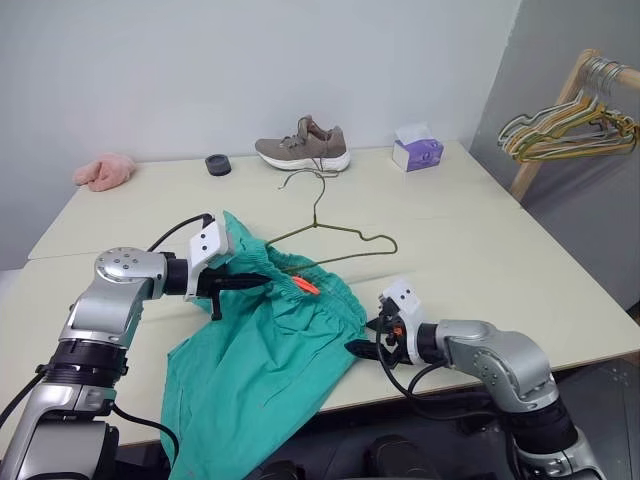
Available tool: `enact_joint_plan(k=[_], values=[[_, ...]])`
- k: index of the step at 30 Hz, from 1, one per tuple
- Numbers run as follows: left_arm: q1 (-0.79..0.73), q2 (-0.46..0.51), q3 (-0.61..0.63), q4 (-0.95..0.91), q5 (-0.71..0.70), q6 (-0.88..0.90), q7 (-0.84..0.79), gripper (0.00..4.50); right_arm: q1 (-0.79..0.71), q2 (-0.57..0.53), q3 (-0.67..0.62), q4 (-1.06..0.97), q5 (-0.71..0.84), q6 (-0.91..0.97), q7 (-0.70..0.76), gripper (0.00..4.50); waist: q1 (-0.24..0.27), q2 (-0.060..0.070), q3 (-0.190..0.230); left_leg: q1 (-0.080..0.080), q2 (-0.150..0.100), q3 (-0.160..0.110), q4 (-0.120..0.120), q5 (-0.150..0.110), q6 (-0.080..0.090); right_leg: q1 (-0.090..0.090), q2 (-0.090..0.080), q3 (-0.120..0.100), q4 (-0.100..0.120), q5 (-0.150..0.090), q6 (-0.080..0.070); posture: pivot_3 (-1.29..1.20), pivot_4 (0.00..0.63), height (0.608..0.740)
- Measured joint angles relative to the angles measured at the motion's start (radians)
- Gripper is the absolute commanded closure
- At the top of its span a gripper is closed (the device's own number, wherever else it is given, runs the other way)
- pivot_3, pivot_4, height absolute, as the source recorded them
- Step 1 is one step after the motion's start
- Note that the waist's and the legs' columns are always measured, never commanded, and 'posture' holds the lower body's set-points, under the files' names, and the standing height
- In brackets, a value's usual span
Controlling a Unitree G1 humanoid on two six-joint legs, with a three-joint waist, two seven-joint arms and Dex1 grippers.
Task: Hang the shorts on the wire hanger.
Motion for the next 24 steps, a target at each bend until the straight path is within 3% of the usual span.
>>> enact_joint_plan(k=[8, 12, 17, 24], values=[[0.003, 0.000, 0.018, -0.014, -0.011, 0.013, 0.028, 4.50, -0.012, 0.048, 0.029, 0.058, -0.037, -0.096, -0.075, 4.49, 0.001, 0.000, 0.000, 0.000, 0.000, 0.000, 0.000, 0.000, 0.000, 0.000, 0.000, 0.000, 0.000, 0.000, 0.000, -0.18, 0.000, 0.740], [0.014, -0.010, 0.054, -0.041, -0.056, 0.072, 0.047, 4.50, -0.037, 0.039, 0.016, 0.114, -0.082, -0.183, -0.113, 4.49, 0.000, 0.000, 0.000, 0.000, 0.000, 0.000, 0.000, 0.000, 0.000, 0.000, 0.000, 0.000, 0.000, 0.000, 0.000, -0.18, 0.000, 0.740], [0.048, 0.007, 0.117, -0.127, -0.180, 0.238, 0.045, 4.50, -0.124, -0.005, -0.091, 0.206, -0.086, -0.275, -0.128, 4.49, -0.001, 0.000, 0.000, 0.000, 0.000, 0.001, 0.000, 0.000, 0.000, 0.000, 0.000, 0.000, 0.000, 0.000, -0.001, -0.17, 0.000, 0.740], [0.087, 0.127, 0.128, -0.236, -0.302, 0.385, -0.063, 4.50, -0.178, -0.179, -0.175, 0.229, 0.089, -0.150, 0.086, 4.49, 0.000, 0.001, 0.000, 0.000, 0.000, 0.000, 0.000, 0.000, 0.000, 0.000, 0.001, 0.000, 0.000, 0.000, 0.000, -0.17, 0.000, 0.740]])
